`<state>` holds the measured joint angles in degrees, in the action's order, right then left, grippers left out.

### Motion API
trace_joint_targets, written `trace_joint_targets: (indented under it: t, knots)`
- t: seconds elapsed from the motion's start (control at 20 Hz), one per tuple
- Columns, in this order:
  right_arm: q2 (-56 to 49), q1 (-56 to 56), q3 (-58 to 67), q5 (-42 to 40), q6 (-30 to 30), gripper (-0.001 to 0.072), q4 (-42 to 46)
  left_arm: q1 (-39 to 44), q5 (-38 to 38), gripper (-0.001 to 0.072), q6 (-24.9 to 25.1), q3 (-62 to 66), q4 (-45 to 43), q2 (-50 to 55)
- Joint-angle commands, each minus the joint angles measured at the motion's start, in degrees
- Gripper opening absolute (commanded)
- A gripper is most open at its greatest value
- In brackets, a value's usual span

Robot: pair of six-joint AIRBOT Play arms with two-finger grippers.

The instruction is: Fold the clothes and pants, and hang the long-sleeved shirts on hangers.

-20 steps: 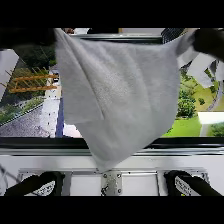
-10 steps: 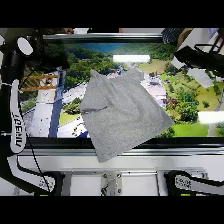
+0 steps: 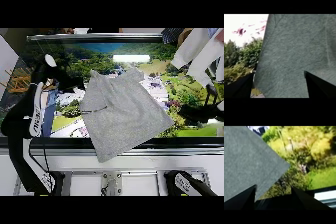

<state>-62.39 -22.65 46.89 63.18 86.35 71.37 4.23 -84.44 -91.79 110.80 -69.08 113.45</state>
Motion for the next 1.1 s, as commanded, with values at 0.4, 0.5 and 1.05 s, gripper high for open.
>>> trace_joint_targets:
  t: [0.4,0.5,1.05]
  knots:
    - [-0.24,9.27,-17.40,-11.41,3.08,0.0471,-11.34,3.76,3.82,0.0694,0.24,0.00,1.05,7.69]
    - [-2.75,13.90,-17.40,-14.62,3.06,0.0471,-13.70,3.76,3.85,0.0694,0.24,0.00,1.03,7.69]
    - [-8.11,22.51,-14.49,-21.09,1.51,0.0019,-17.59,3.96,3.08,0.0015,-1.18,0.00,-7.45,4.61]
